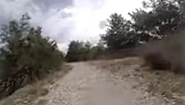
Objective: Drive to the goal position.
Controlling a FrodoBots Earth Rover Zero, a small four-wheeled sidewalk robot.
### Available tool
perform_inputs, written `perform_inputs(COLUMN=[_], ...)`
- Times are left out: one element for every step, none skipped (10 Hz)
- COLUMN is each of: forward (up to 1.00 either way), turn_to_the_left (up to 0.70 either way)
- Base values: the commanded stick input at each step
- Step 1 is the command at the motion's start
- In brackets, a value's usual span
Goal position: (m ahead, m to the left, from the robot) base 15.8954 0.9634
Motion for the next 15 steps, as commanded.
perform_inputs(forward=[0.7,0.7,0.7,0.7,0.7,0.7,0.7,0.7,0.7,0.7,0.7,0.7,0.7,0.7,0.7], turn_to_the_left=[0.0,0.0,0.0,0.0,0.0,0.0,0.18,0.35,0.26,0.09,0.0,0.0,0.0,0.0,0.0])
